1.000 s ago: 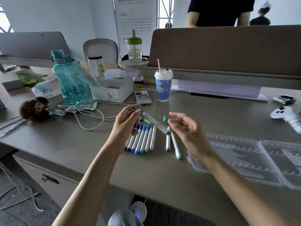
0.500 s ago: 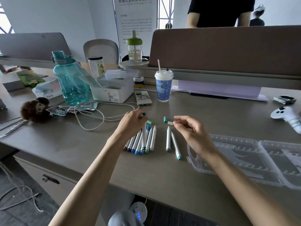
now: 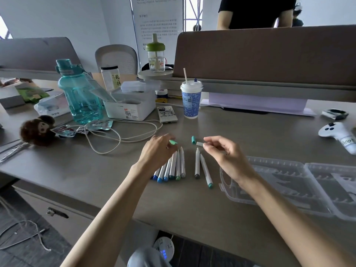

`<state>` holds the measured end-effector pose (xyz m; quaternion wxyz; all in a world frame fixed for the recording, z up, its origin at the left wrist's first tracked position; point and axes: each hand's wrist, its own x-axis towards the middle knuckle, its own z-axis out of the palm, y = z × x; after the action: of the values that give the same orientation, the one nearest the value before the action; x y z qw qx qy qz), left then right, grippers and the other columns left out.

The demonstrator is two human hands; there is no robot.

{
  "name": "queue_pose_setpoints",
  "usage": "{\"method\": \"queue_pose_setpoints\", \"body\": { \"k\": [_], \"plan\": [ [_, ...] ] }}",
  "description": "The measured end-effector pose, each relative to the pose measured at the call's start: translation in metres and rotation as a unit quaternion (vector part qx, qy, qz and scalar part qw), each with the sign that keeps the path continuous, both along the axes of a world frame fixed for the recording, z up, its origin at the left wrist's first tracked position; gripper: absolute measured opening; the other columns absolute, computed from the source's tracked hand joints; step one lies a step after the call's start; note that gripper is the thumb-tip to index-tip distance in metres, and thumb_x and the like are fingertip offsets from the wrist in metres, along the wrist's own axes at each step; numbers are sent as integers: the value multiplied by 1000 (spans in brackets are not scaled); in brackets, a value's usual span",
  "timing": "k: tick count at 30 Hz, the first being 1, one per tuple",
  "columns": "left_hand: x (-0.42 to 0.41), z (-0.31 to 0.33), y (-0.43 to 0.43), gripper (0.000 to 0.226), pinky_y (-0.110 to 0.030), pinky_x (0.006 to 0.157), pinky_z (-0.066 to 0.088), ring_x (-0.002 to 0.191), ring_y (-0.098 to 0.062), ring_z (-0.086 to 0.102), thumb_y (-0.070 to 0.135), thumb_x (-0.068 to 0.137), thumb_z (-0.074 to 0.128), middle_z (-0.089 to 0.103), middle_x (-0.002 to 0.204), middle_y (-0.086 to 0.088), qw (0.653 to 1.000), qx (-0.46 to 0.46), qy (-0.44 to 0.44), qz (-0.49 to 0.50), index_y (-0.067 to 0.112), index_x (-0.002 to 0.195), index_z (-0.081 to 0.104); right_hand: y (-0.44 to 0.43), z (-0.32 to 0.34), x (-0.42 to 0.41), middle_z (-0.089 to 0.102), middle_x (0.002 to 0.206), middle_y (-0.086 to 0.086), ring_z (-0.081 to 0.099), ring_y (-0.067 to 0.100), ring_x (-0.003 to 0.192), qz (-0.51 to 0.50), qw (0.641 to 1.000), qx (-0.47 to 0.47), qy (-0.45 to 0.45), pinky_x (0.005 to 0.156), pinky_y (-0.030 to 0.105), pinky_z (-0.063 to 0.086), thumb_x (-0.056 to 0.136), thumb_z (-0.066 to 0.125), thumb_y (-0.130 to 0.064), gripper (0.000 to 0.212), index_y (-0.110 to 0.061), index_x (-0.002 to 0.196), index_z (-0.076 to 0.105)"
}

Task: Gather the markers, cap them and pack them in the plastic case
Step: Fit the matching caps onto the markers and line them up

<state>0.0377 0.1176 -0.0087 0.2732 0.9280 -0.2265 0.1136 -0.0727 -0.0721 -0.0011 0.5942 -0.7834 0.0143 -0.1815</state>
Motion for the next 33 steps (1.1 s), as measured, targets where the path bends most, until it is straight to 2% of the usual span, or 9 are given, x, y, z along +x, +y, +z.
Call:
{"method": "queue_pose_setpoints", "body": {
  "k": [4,6,11,13,15,19,24,29,33],
  "plan": [
    [-5,-8,7,23,-36,86,47,103,-23,56,29,89,62,69,94,7,998,12,-56,-24,21,110,67,-1,1,1,70,86,-11,61,-3,81,-3,1000,-16,-9,81,14,45,91,68,-20,9,-23,97,72],
    [-11,-13,10,19,-36,89,45,105,-22,54,27,89,63,67,97,9,996,15,-81,-34,23,107,69,-3,0,1,69,78,-15,60,-6,74,-18,998,-58,-22,75,11,44,90,68,-18,8,-24,91,73],
    [-32,-23,16,23,-37,85,47,101,-18,52,33,82,51,69,104,12,989,4,-137,-50,29,87,73,-8,-8,1,68,76,-13,64,5,74,-60,967,-247,-5,74,34,55,87,68,-24,7,-21,90,73],
    [-36,-27,17,26,-32,82,46,98,-12,47,35,82,48,69,101,16,986,5,-157,-51,30,84,73,-7,-9,-2,68,75,-13,63,7,76,-64,949,-307,4,73,37,56,86,68,-33,9,-25,88,72],
    [-37,-30,19,24,-27,80,41,95,-9,46,33,82,49,69,97,19,984,0,-172,-49,31,84,73,-5,-6,-5,69,75,-13,63,8,79,-66,934,-351,20,74,35,55,85,68,-41,14,-27,87,71],
    [-37,-33,23,20,-29,82,44,93,-15,55,30,80,55,70,93,20,985,-25,-166,-41,33,84,74,1,-2,-9,65,73,-15,59,9,84,-81,909,-406,49,79,33,51,84,69,-45,19,-27,88,72],
    [-37,-34,24,20,-24,82,38,96,-14,54,28,78,57,69,96,20,988,-28,-147,-35,33,87,74,8,-1,-9,65,73,-15,56,11,88,-100,895,-431,55,80,33,49,84,66,-47,20,-28,88,70],
    [-37,-34,24,20,-28,81,41,91,-15,51,27,78,57,70,94,15,988,-42,-145,-31,29,88,74,14,2,-6,71,84,-2,64,20,89,-126,863,-479,104,74,31,48,81,64,-53,28,-26,84,70],
    [-37,-34,24,19,-28,78,41,89,-15,51,27,80,57,70,93,15,988,-41,-148,-34,28,88,74,16,3,0,70,74,1,66,25,78,-157,849,-488,124,68,31,49,79,64,-50,30,-21,75,71]
  ]
}}
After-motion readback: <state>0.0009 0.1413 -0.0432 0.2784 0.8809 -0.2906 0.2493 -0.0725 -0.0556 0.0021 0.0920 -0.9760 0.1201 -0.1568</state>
